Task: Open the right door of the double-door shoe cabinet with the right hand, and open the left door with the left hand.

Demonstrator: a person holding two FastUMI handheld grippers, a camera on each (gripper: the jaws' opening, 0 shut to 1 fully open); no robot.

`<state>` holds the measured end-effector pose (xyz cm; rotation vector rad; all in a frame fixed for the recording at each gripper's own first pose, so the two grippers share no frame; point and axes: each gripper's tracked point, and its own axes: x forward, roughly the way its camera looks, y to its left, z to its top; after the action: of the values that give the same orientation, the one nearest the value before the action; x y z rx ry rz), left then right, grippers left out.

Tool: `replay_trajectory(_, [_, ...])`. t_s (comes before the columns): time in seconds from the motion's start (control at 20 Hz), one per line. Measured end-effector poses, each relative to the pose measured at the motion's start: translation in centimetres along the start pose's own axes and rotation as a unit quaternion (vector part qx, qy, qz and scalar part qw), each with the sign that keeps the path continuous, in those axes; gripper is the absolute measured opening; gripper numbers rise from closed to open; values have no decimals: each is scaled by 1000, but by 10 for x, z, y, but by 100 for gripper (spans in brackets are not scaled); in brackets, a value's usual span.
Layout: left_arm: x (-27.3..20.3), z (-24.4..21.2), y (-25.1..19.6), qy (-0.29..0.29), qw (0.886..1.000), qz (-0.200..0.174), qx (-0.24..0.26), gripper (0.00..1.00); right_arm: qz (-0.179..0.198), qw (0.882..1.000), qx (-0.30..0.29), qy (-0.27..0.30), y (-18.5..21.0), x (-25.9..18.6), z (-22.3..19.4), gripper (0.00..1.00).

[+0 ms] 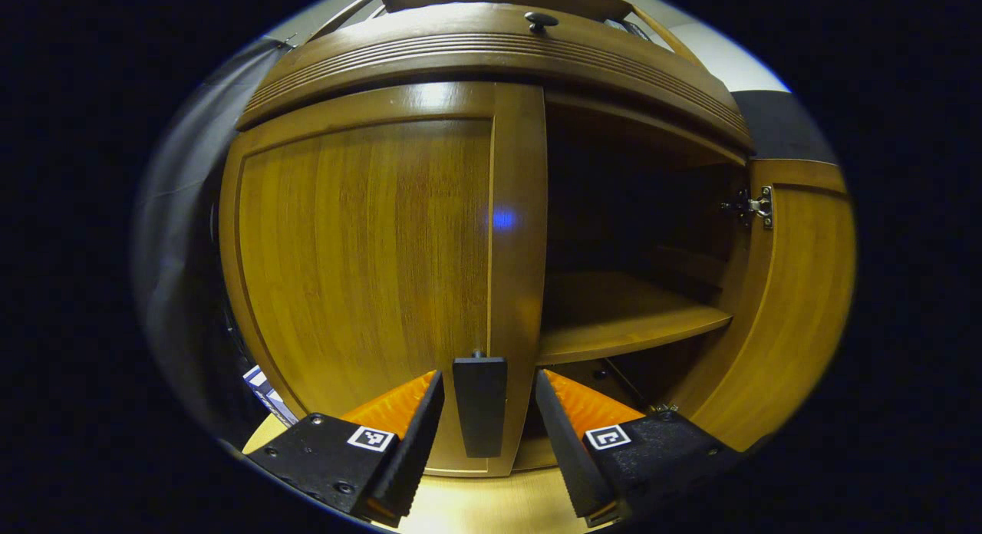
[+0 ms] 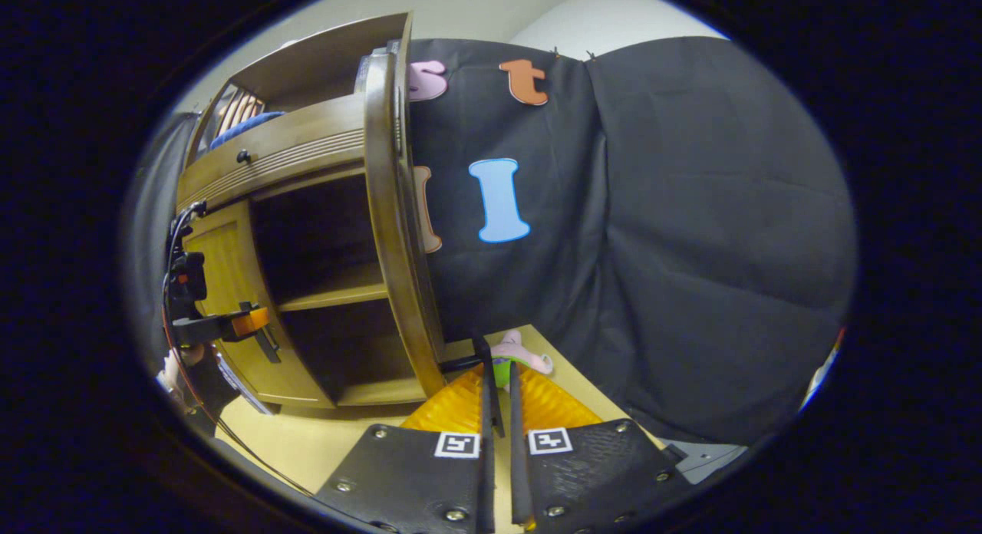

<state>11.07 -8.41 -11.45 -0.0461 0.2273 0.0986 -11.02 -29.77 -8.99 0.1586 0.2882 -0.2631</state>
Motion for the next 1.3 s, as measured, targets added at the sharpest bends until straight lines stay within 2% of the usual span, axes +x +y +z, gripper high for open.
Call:
replay_trajectory(0.05, [0, -3, 0, 5, 1000, -2, 0, 74, -1, 1000, 0, 0, 0, -1, 1, 9])
replay_trajectory(0.1, [2, -6, 1, 10, 1000, 0, 2, 64, -1, 1000, 3, 0, 0, -1, 1, 9])
replay_trajectory(0.35, [8, -7, 8, 7, 1000, 12, -6, 36, 6, 1000, 14, -4, 4, -7, 3, 9])
replay_trajectory(0.8, [-16, -11, 11, 9, 1000, 12, -15, 33, 17, 1000, 16, -10, 4, -23, 6, 9])
replay_trajectory(1.05, [-44, -15, 16, 9, 999, 25, -27, 33, 36, 999, 18, -10, 1, -37, 5, 9])
replay_trajectory(1.1, [-50, -16, 18, 9, 999, 30, -28, 30, 40, 999, 17, -10, 1, -39, 5, 9])
replay_trajectory(1.15, [-55, -17, 19, 8, 999, 35, -30, 33, 44, 999, 17, -10, 0, -41, 7, 9])
replay_trajectory(1.25, [-66, -18, 23, 7, 998, 46, -35, 30, 54, 998, 17, -11, -1, -47, 9, 9])
replay_trajectory(1.3, [-71, -19, 25, 7, 998, 50, -37, 35, 60, 998, 17, -11, -2, -49, 9, 9])
